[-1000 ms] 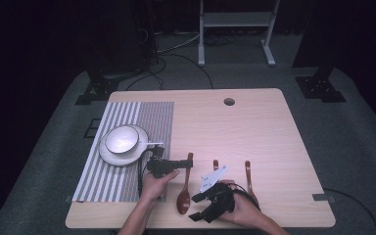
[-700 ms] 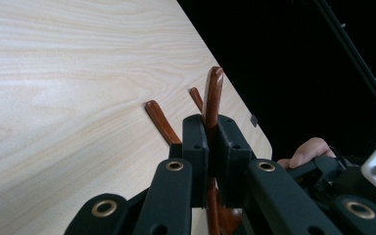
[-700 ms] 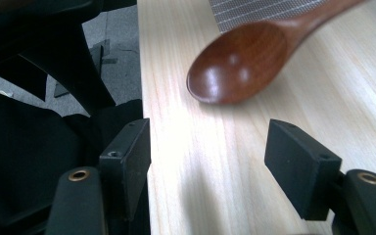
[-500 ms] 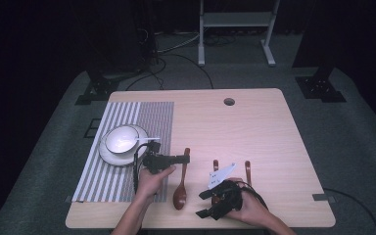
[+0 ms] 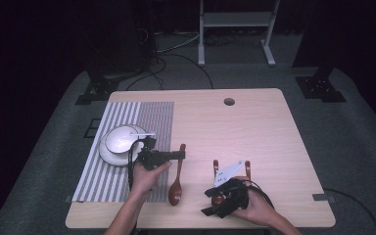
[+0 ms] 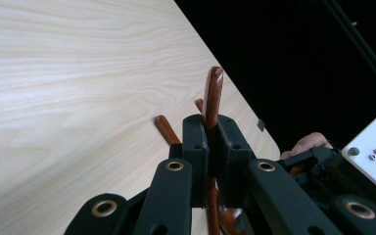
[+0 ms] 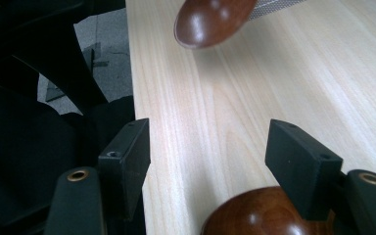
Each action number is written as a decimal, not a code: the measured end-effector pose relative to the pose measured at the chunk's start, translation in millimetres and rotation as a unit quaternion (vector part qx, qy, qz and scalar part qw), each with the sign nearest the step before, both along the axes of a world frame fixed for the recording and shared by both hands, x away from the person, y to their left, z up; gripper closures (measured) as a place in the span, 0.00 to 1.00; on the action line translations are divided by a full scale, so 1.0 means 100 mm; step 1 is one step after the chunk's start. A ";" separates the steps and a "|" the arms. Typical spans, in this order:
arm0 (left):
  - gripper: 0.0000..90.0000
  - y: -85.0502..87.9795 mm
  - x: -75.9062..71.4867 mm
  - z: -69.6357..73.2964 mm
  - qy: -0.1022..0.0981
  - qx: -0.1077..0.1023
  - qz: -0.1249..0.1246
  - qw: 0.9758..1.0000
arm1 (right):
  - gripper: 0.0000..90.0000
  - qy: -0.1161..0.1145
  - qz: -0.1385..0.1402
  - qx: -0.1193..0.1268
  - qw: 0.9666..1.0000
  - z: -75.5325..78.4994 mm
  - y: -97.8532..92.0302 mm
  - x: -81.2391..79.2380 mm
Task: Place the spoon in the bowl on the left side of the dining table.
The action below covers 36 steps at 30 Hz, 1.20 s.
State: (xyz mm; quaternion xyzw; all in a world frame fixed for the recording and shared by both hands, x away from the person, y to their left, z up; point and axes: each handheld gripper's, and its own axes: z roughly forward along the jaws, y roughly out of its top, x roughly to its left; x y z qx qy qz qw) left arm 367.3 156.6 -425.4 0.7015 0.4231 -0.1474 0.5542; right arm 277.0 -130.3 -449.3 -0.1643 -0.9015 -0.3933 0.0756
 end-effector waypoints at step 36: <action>0.94 0.69 0.18 0.44 -0.016 0.081 0.071 0.994 | 0.36 -0.006 -0.025 -0.001 1.000 0.10 -0.23 0.04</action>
